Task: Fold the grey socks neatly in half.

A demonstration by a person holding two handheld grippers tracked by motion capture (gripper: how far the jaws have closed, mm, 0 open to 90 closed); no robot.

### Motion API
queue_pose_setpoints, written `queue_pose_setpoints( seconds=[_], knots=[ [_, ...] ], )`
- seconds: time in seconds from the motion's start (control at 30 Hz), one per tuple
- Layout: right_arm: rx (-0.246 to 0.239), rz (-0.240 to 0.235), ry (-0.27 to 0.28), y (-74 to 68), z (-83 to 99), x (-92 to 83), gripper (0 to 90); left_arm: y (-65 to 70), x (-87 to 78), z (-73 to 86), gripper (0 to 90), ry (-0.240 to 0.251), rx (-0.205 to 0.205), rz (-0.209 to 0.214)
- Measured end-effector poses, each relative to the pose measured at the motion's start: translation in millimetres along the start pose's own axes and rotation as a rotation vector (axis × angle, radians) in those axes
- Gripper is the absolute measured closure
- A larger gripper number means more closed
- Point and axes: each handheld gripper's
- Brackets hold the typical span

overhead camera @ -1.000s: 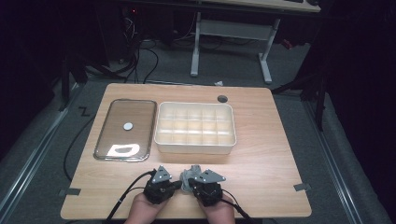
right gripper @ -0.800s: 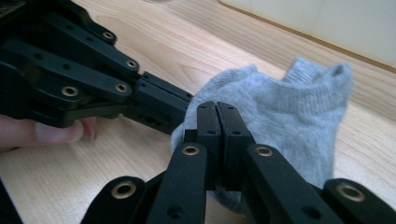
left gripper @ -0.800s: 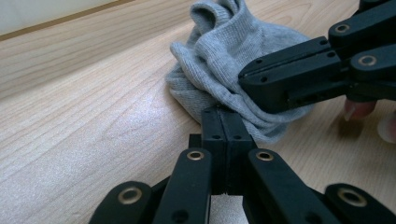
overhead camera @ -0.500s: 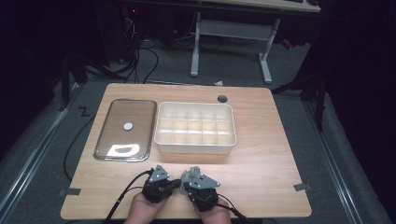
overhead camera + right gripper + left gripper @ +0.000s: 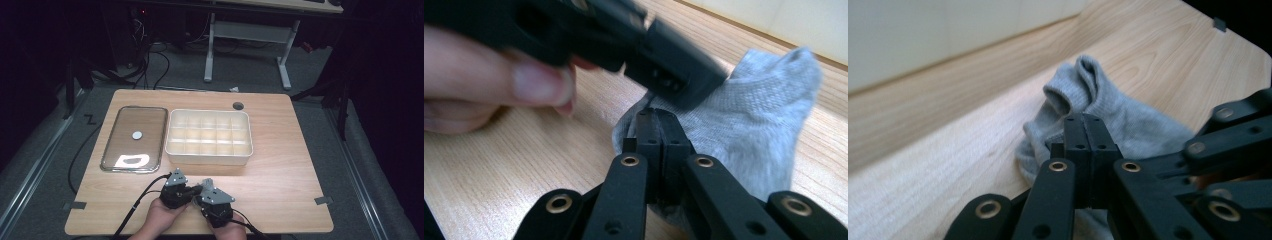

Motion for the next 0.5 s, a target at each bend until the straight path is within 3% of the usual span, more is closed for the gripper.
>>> queue_pose_setpoints(
  seconds=[0.07,0.27,0.4,0.5],
  knots=[
    [0.002,-0.012,-0.005,0.0,-1.8,-4.7,80.7,-0.4,0.4,-0.1,90.0,-0.001,0.001,-0.004],
    [0.007,0.028,0.101,7.1,-11.9,-42.8,79.3,1.4,2.0,0.4,90.0,-0.009,0.013,-0.022],
    [0.034,0.044,0.059,17.3,-4.4,-38.5,79.4,3.0,2.4,0.1,90.0,-0.013,0.035,-0.040],
    [0.042,0.040,-0.010,20.8,4.6,-25.3,79.7,5.5,2.5,-0.1,90.0,-0.014,0.059,-0.060]
  ],
)
Point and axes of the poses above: each handheld gripper's, and its own axes: x roughly forward along the jaws, z roughly out of its underside, y roughly to its right, and after that the axes turned 8 degrees about -z, right-handed
